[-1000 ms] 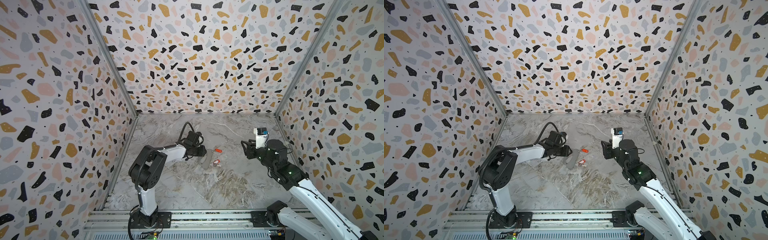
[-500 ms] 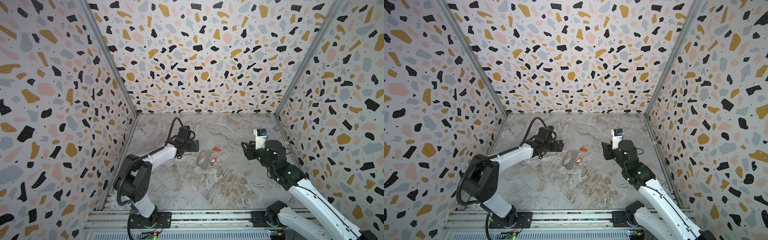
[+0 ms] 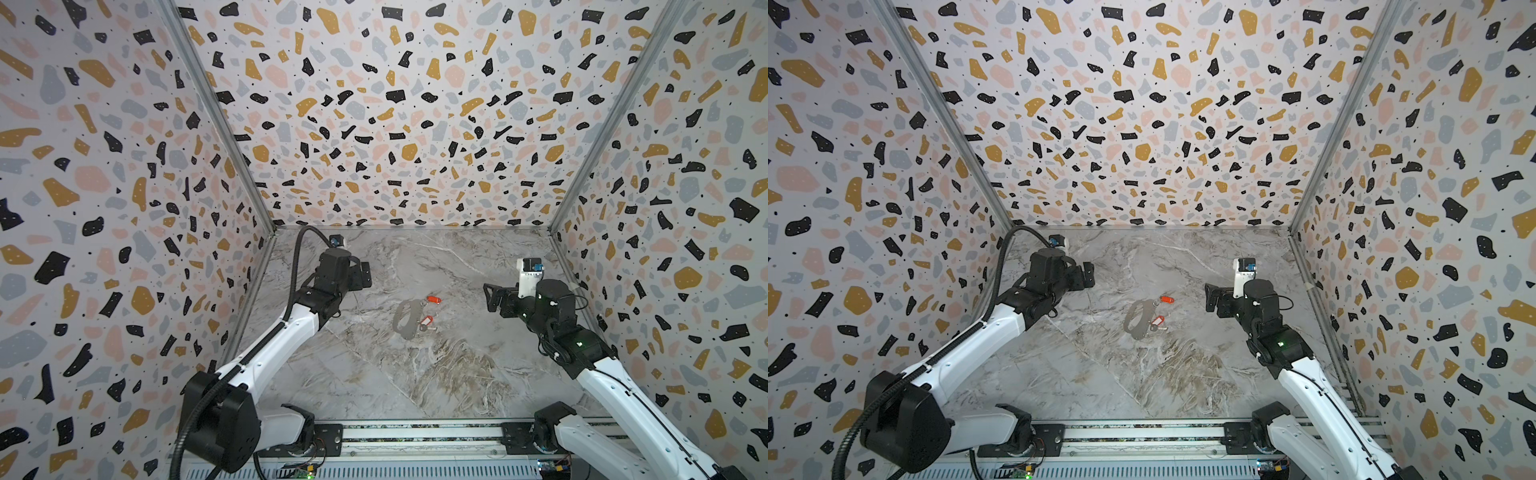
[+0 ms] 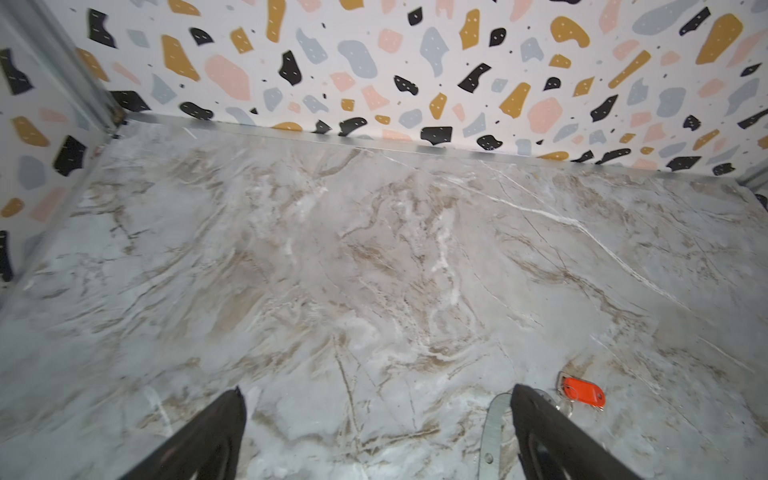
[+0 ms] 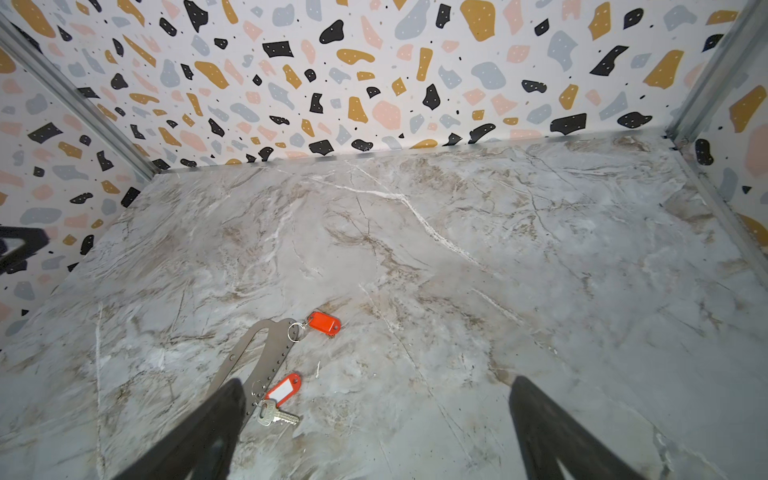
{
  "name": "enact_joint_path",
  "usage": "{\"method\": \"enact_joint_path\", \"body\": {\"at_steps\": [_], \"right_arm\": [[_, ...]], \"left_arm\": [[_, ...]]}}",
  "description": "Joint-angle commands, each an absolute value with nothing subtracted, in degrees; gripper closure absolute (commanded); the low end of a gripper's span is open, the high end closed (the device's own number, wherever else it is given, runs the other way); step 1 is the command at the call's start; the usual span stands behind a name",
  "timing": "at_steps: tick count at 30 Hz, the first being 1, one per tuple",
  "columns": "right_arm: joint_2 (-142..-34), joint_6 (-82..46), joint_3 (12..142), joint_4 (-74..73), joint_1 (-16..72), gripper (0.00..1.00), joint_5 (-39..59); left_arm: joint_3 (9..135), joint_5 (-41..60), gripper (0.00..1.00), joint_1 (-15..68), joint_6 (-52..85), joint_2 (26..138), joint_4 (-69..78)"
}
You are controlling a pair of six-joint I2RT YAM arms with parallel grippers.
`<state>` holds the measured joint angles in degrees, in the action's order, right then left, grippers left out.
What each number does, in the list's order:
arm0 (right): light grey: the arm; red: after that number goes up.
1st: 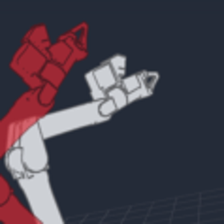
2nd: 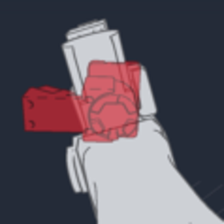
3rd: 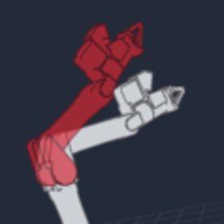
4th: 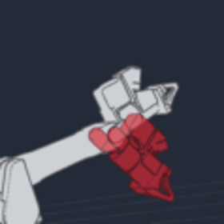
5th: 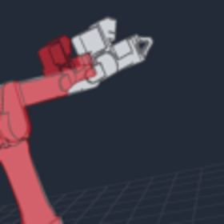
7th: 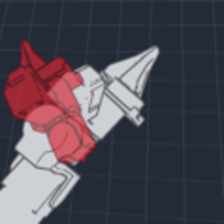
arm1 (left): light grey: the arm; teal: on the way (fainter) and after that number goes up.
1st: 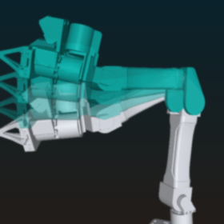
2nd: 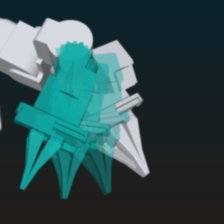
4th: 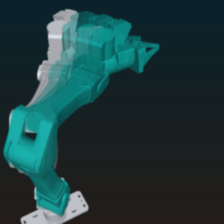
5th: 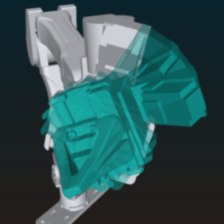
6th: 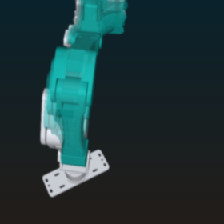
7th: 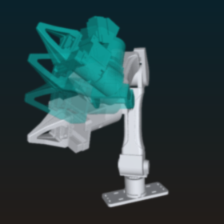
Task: Put the keys on the keyring
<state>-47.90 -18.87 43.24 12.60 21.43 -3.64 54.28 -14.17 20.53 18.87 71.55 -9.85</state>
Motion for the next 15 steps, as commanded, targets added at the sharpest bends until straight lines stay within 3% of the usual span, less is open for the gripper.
{"method": "enact_joint_path", "body": {"at_steps": [1,8,15], "right_arm": [[-46.54,-19.05,42.64,13.54,20.43,0.01,-4.47],[-44.39,-22.74,37.2,8.98,19.51,0.01,-12.29],[-43.86,-19.08,29.66,-1.23,17.39,0.01,-19.33]], "left_arm": [[50.98,-21.22,0.0,19.19,17.39,66.4,-6.13],[35.92,-33.7,0.0,15.53,15.36,56.01,9.8],[27.05,-38.11,0.0,9.35,12.3,55.51,19.5]]}}
